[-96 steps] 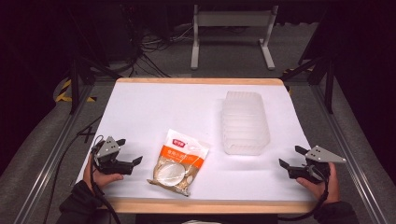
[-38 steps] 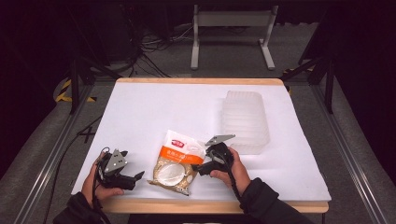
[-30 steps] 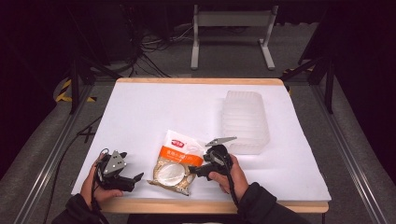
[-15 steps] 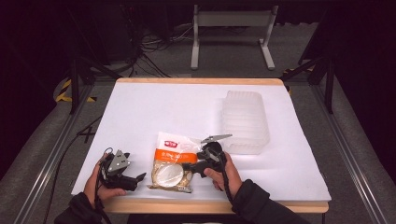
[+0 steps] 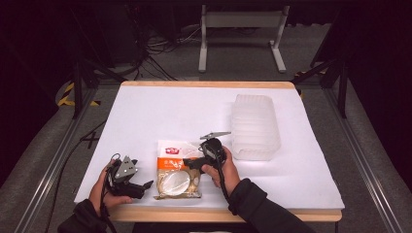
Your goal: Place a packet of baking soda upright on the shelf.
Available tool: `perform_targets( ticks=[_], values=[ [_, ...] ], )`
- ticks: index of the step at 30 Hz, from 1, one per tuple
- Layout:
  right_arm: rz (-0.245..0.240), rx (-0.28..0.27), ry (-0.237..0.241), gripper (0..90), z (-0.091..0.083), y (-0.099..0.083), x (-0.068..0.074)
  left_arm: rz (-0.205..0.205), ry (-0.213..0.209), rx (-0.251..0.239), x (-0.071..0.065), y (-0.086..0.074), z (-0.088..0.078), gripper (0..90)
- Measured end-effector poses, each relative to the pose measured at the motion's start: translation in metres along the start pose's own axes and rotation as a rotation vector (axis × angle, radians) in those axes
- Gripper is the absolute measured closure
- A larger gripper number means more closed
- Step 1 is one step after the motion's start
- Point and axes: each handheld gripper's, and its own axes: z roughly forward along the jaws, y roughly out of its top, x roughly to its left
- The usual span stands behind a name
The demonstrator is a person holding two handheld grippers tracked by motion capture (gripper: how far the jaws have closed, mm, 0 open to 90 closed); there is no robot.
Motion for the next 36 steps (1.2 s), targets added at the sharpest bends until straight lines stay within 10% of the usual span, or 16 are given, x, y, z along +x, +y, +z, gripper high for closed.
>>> perform_targets(
  ticks=[10, 15, 31, 36],
  values=[
    [-0.003, -0.068, -0.008, 7.7, 0.019, 0.015, -0.008, 0.01, -0.008, -0.003, -0.001, 0.0, 0.0, 8.2],
    [0.034, -0.076, 0.097, 19.4, 0.016, 0.012, -0.013, 0.014, -0.011, -0.005, -0.001, 0.0, 0.0, 8.2],
    [-0.045, -0.021, 0.001, 89.1, 0.019, 0.017, -0.017, 0.009, -0.017, -0.001, 0.0, 0.0, 0.001, 8.0],
    [-0.077, -0.031, -0.017, 90.0, 0.019, 0.017, -0.012, 0.009, -0.015, -0.003, 0.0, 0.0, 0.0, 8.0]
  ],
)
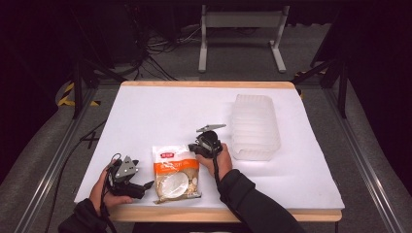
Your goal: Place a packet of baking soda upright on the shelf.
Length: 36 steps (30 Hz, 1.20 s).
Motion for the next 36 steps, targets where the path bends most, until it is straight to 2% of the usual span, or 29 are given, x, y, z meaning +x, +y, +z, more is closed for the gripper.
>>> perform_targets(
  ticks=[2, 5, 9, 12, 16, 20, 25, 32, 34, 36],
  values=[
    [-0.001, -0.021, 0.013, 90.0, -0.004, 0.001, 0.0, 0.001, -0.001, -0.001, 0.0, 0.0, 0.0, 8.0],
    [-0.028, -0.055, 0.028, 90.0, -0.016, 0.004, 0.004, -0.004, -0.003, -0.008, 0.001, 0.0, -0.001, 8.0],
    [-0.057, -0.109, 0.072, 90.0, -0.037, 0.011, 0.009, -0.023, 0.002, -0.041, 0.003, -0.001, -0.005, 7.4],
    [-0.104, -0.147, 0.103, 90.0, -0.054, 0.015, 0.015, -0.031, 0.002, -0.064, 0.004, -0.002, -0.007, 7.3],
    [-0.177, -0.198, 0.171, 90.0, -0.078, 0.022, 0.027, -0.036, 0.005, -0.07, 0.005, -0.002, -0.009, 7.1],
    [-0.252, -0.216, 0.234, 90.0, -0.098, 0.03, 0.042, -0.036, 0.005, -0.071, 0.006, -0.002, -0.009, 7.0],
    [-0.329, -0.228, 0.271, 90.0, -0.117, 0.042, 0.053, -0.044, -0.001, -0.072, 0.007, -0.004, -0.01, 6.6],
    [-0.416, -0.22, 0.28, 90.0, -0.137, 0.056, 0.059, -0.048, -0.001, -0.069, 0.008, -0.004, -0.01, 6.5],
    [-0.429, -0.223, 0.283, 90.0, -0.144, 0.06, 0.057, -0.054, 0.003, -0.081, 0.008, -0.004, -0.011, 6.3],
    [-0.448, -0.226, 0.28, 90.0, -0.149, 0.063, 0.055, -0.063, -0.013, -0.107, 0.01, -0.005, -0.013, 5.8]
  ],
)
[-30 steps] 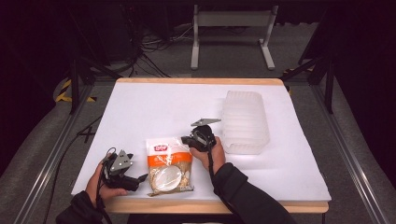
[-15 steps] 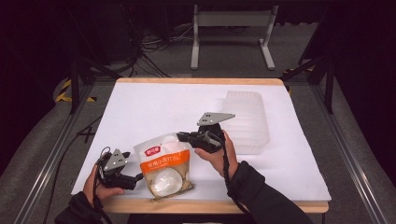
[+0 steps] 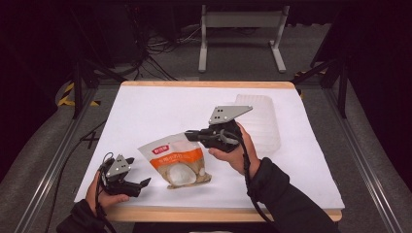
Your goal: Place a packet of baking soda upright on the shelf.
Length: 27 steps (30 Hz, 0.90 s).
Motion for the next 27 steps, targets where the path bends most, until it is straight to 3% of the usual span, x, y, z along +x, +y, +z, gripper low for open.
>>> perform_targets(
  ticks=[3, 8, 14, 16, 19, 27],
  values=[
    [-0.006, -0.002, -0.014, 90.0, -0.01, 0.003, -0.006, -0.011, -0.018, -0.034, 0.001, 0.0, -0.003, 4.9],
    [-0.015, -0.036, -0.037, 90.0, -0.026, 0.011, -0.012, 0.002, -0.012, 0.011, 0.0, -0.001, 0.002, 4.9],
    [-0.041, -0.073, -0.104, 90.0, -0.052, 0.025, -0.028, 0.003, -0.017, 0.011, 0.0, -0.001, 0.002, 5.1],
    [-0.04, -0.081, -0.107, 90.0, -0.057, 0.026, -0.031, 0.002, -0.018, 0.013, 0.0, -0.001, 0.002, 5.2],
    [-0.075, -0.107, -0.12, 90.0, -0.075, 0.031, -0.04, 0.007, -0.017, 0.015, 0.0, -0.001, 0.003, 5.2],
    [-0.124, -0.12, -0.123, 90.0, -0.094, 0.042, -0.049, 0.008, -0.023, 0.018, -0.001, 0.0, 0.004, 5.2]
  ],
)
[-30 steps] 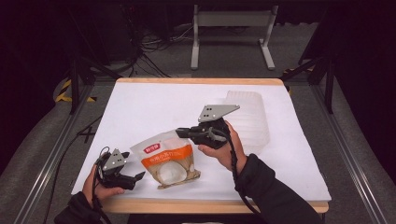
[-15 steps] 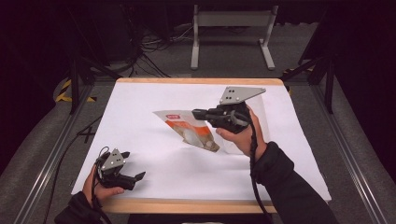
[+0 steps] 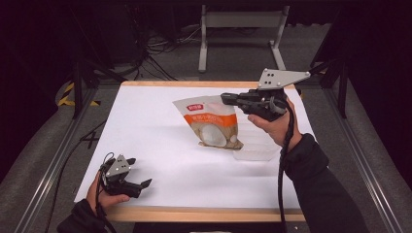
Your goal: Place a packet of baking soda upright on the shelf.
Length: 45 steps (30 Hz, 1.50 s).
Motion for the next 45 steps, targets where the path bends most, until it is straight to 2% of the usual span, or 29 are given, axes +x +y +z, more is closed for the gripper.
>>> perform_targets(
  ticks=[6, 11, 17, 20, 28, 31, 35, 42, 45],
  values=[
    [-0.029, 0.017, -0.026, 90.0, -0.006, 0.006, -0.009, 0.001, -0.003, 0.002, 0.0, 0.0, 0.0, 5.3],
    [-0.011, 0.027, -0.037, 90.0, -0.009, -0.002, -0.023, 0.001, -0.009, 0.002, -0.001, 0.0, 0.0, 5.3],
    [0.004, 0.016, -0.034, 90.0, -0.015, -0.013, -0.03, 0.004, -0.008, 0.005, -0.001, 0.0, 0.001, 5.3],
    [0.021, -0.003, -0.026, 90.0, -0.025, -0.02, -0.035, -0.001, -0.009, 0.008, 0.0, 0.0, 0.001, 5.3],
    [0.025, -0.003, -0.029, 90.0, -0.045, -0.038, -0.045, 0.007, -0.007, 0.012, 0.0, 0.0, 0.002, 5.4],
    [0.031, 0.007, -0.03, 90.0, -0.052, -0.045, -0.05, -0.001, -0.01, 0.016, 0.0, 0.0, 0.002, 5.4],
    [0.04, -0.006, -0.026, 90.0, -0.059, -0.052, -0.055, 0.002, -0.008, 0.017, -0.001, 0.0, 0.002, 5.4],
    [0.056, -0.032, -0.059, 90.0, -0.083, -0.066, -0.067, 0.002, -0.012, 0.02, 0.0, 0.001, 0.003, 5.4],
    [0.079, -0.052, -0.06, 90.0, -0.088, -0.074, -0.07, 0.004, -0.01, 0.021, -0.001, 0.001, 0.002, 5.5]
  ],
)
